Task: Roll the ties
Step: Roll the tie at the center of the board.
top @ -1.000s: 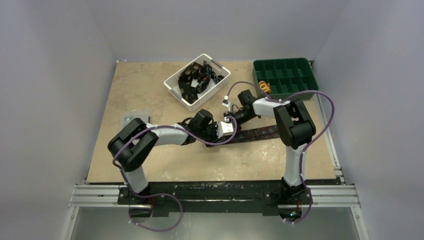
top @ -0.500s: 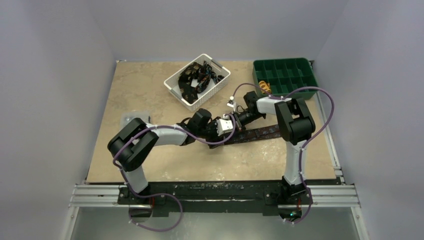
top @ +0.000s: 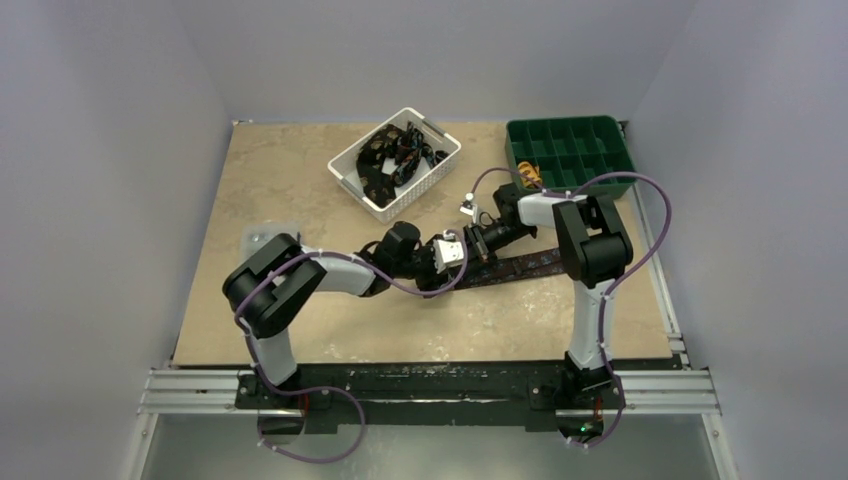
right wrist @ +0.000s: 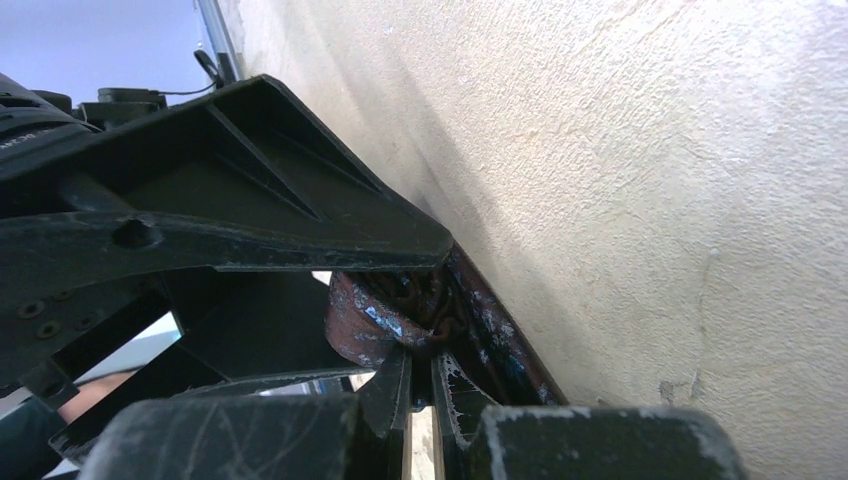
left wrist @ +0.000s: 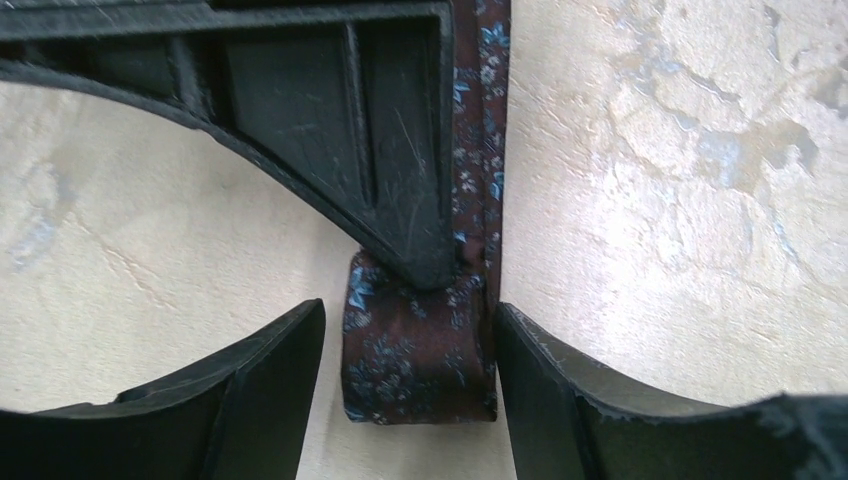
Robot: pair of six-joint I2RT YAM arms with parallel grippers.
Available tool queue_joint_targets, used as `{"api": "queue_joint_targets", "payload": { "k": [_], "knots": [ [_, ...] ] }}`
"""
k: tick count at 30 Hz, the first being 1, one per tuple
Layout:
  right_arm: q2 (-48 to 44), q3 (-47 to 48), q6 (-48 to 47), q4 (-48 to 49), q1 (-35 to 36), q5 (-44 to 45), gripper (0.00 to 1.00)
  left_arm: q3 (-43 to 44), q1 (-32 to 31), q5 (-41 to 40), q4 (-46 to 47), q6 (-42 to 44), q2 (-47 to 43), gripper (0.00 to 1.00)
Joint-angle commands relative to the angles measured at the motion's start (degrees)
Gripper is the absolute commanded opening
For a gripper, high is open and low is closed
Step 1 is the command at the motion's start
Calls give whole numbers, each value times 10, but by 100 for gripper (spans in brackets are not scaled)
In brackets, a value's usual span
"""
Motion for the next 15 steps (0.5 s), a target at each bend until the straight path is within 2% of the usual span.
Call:
{"api": "queue_joint_targets", "payload": {
  "k": [1,4,6,8,11,15],
  "knots": [
    [7,-26,-37,19,-2,142,0,-15,-2,34,43,-37,6,60],
    [2,-31,-33,26,-2,138,0,-16,-6,21,40,-54,18,56],
    [-1,-32,-39,24,-2,133,0,-15,-8,7,30,-52,22,49],
    [-9,-31,-43,21,-2,113,1,-7,-8,-7,1,-38,23,37],
    [-23,-20,-44,5,-1,77,23,2,-8,-38,-74,12,12,24],
    [-54,-15,-62,-42,-3,40,42,-2,-8,-63,-163,81,-15,22]
  ]
}}
